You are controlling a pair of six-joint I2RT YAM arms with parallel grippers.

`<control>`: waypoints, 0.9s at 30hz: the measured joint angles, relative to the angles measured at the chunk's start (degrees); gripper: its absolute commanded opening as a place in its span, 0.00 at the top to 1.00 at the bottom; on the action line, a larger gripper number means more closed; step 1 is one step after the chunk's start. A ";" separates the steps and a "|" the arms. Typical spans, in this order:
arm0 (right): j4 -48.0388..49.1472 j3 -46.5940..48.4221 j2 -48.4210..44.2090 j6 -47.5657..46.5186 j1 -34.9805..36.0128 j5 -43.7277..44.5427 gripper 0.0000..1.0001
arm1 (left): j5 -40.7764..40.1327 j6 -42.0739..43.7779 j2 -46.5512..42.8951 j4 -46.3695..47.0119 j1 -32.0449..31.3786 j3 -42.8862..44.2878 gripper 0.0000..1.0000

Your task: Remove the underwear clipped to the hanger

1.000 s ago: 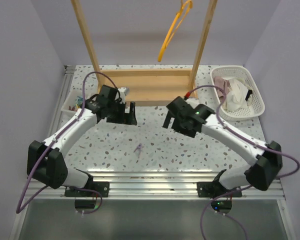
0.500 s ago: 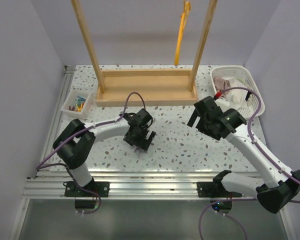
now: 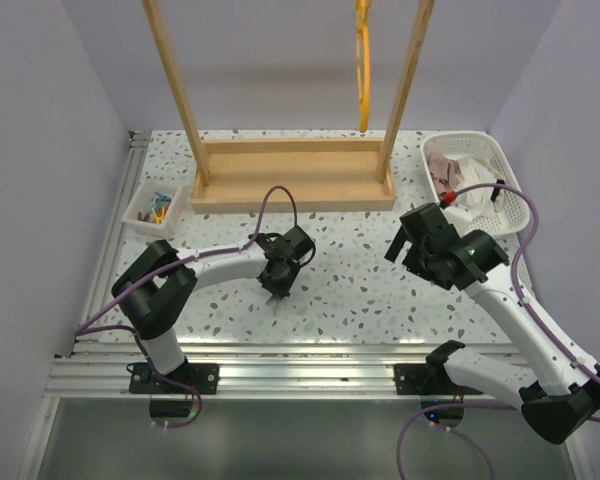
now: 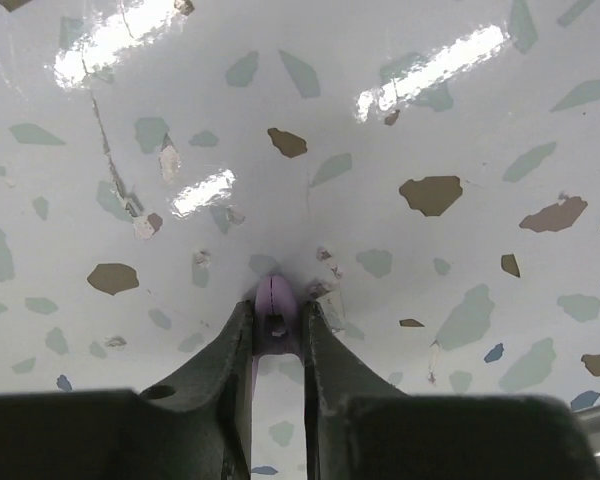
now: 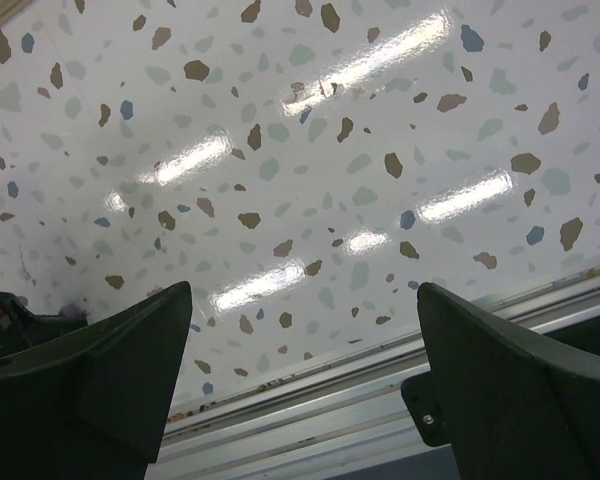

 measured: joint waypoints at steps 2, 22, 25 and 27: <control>-0.04 0.00 -0.07 0.00 -0.02 0.07 0.02 | -0.76 -0.20 0.00 0.07 -0.46 -0.04 1.00; 4.79 -2.25 1.01 -6.08 -0.66 -3.78 0.02 | 0.48 3.98 -7.23 -6.19 54.55 33.90 1.00; 6.49 -2.25 2.03 -7.98 -0.66 -4.94 0.02 | 0.98 3.93 -3.56 -6.58 57.31 37.42 1.00; 7.10 -2.25 2.54 -9.03 -0.68 -5.29 0.02 | 1.16 3.93 0.42 -6.51 58.36 39.82 1.00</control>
